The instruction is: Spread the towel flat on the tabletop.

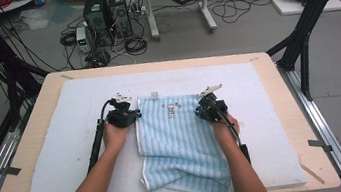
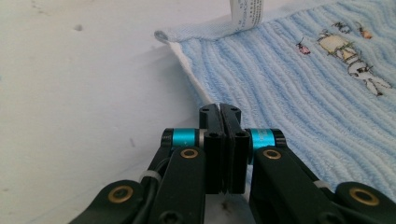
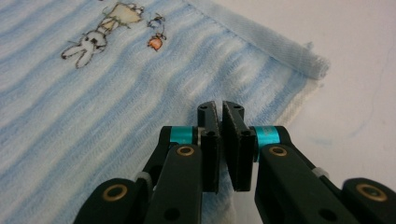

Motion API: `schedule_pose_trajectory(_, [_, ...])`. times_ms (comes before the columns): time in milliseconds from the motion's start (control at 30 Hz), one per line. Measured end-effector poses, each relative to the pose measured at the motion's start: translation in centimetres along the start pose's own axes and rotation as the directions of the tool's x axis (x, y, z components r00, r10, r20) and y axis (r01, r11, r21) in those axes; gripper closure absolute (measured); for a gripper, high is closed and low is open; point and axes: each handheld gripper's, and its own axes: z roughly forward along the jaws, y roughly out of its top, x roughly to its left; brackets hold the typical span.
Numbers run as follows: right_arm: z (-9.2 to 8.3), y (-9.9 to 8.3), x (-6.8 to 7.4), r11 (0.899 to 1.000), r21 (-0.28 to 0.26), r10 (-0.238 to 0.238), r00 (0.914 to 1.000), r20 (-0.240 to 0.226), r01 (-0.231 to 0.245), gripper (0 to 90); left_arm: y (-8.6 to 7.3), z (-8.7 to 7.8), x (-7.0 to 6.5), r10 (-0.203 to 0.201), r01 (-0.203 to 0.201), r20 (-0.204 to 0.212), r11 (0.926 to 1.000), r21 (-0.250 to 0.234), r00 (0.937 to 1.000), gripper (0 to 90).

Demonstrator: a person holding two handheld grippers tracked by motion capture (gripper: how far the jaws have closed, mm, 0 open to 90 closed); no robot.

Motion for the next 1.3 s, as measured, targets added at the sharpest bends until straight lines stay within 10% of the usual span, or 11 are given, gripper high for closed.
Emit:
schedule_pose_trajectory(400, [4.1,4.1,0.2,0.992,0.01,-0.123,0.98,0.157,0.123,85.9,0.4,0.0,1.8,-0.052,0.051,-0.004,0.9886,-0.141,0.9986,86.2])
schedule_pose_trajectory(500, [4.6,4.6,-0.4,0.996,0.013,-0.091,0.9795,0.18,0.091,79.2,0.4,-0.1,0.5,0.014,-0.011,0.027,0.9949,-0.101,0.9995,62.5])
schedule_pose_trajectory(600, [4.1,4.3,-1.2,0.999,-0.023,-0.028,0.9872,0.157,0.032,70.0,0.7,-0.8,-0.1,0.019,-0.016,0.028,0.995,-0.099,0.9994,48.7])
schedule_pose_trajectory(833, [0.1,3.3,-2.1,0.986,-0.159,0.053,0.9979,0.037,-0.047,59.9,0.0,-1.8,0.2,-0.015,0.016,0.013,0.998,-0.06,0.9998,47.6])
schedule_pose_trajectory(1033, [-2.1,1.3,-2.4,0.987,-0.14,0.082,0.9967,-0.001,-0.081,54.2,-1.0,-1.1,-0.6,-0.008,0.008,-0.004,0.9998,0.02,1.0,44.0])
schedule_pose_trajectory(1100, [-2.4,0.6,-2.3,0.988,-0.126,0.087,0.9961,-0.008,-0.088,53.7,-1.0,-1.0,-1.3,0.049,-0.048,-0.048,0.9986,0.021,0.9976,49.8])
schedule_pose_trajectory(1200, [-2.7,-0.2,-1.9,0.992,-0.1,0.07,0.9973,-0.021,-0.072,53.7,-1.0,-0.8,-2.2,0.091,-0.091,-0.013,0.9958,0.01,0.9958,86.0])
schedule_pose_trajectory(1300, [-2.2,-0.9,-1.2,0.997,-0.067,0.046,0.9983,-0.036,-0.048,52.0,-0.8,-0.4,-2.1,0.084,-0.084,-0.034,0.9964,-0.005,0.9959,86.6])
